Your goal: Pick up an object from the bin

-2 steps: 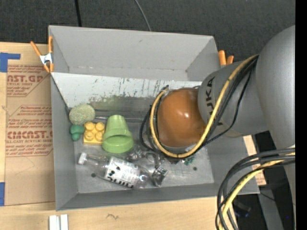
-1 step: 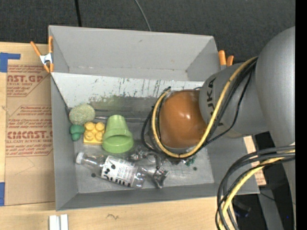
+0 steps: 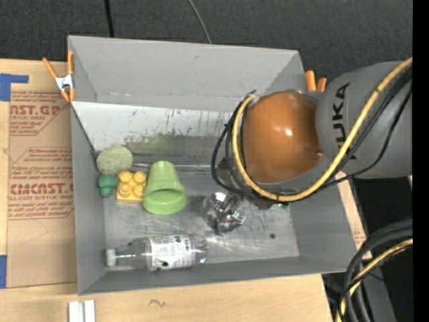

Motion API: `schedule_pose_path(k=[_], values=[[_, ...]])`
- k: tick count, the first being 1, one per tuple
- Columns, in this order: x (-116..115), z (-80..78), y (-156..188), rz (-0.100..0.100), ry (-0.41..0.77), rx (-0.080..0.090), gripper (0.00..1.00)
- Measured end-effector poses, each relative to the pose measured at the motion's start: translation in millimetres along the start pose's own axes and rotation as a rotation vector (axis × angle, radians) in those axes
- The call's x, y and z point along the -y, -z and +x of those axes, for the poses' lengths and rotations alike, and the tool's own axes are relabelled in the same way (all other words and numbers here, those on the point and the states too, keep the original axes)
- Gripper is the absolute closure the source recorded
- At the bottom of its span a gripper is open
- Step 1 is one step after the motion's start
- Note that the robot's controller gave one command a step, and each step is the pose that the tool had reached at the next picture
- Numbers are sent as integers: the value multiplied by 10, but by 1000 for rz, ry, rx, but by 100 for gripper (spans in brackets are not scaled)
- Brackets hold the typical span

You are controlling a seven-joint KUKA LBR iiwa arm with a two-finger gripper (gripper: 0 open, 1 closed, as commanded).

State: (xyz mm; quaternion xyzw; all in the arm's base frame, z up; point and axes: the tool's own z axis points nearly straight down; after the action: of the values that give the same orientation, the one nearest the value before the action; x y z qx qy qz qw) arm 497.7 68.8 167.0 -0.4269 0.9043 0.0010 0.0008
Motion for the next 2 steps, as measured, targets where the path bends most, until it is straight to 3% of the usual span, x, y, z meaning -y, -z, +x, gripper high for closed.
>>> schedule_pose_path(k=[1, 2], values=[[0, 0, 0, 0, 0, 0, 100], [-108, -200, -297, -1, -24, 0, 0]])
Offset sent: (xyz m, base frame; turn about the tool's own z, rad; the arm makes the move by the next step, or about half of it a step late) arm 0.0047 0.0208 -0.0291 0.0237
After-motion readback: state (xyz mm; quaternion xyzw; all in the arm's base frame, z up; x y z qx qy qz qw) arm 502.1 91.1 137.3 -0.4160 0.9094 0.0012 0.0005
